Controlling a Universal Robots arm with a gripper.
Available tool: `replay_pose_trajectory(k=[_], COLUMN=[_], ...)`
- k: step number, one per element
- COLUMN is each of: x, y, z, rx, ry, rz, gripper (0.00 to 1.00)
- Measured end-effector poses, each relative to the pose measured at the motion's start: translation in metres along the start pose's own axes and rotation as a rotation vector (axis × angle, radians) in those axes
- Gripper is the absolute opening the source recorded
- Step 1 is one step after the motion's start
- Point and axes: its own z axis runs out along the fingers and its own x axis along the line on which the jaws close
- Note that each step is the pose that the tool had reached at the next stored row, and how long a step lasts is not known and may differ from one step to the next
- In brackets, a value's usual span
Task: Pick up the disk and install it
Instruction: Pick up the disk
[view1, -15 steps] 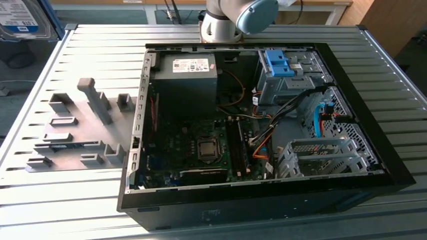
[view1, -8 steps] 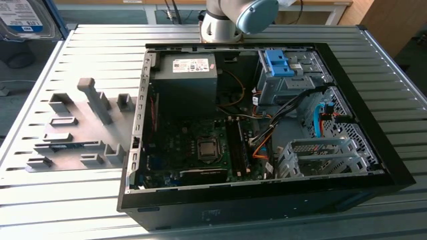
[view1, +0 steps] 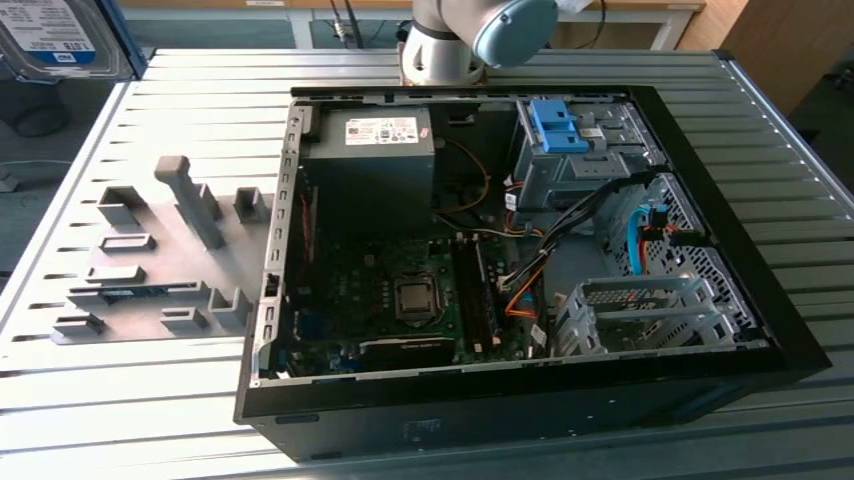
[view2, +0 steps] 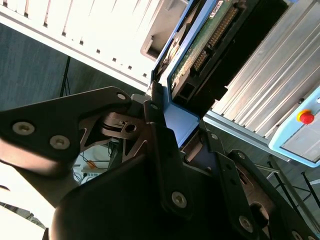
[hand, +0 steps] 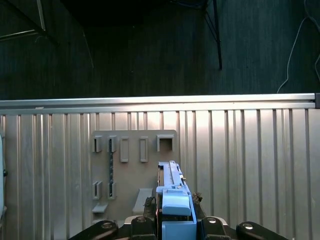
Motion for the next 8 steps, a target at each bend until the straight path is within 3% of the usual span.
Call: replay_pose_trajectory(k=[8], x=[-0.0002], y=[-0.0052], z=[0.0000], rx=[0.0001], ry=[0.0000], rz=[0.000], gripper=[0.36])
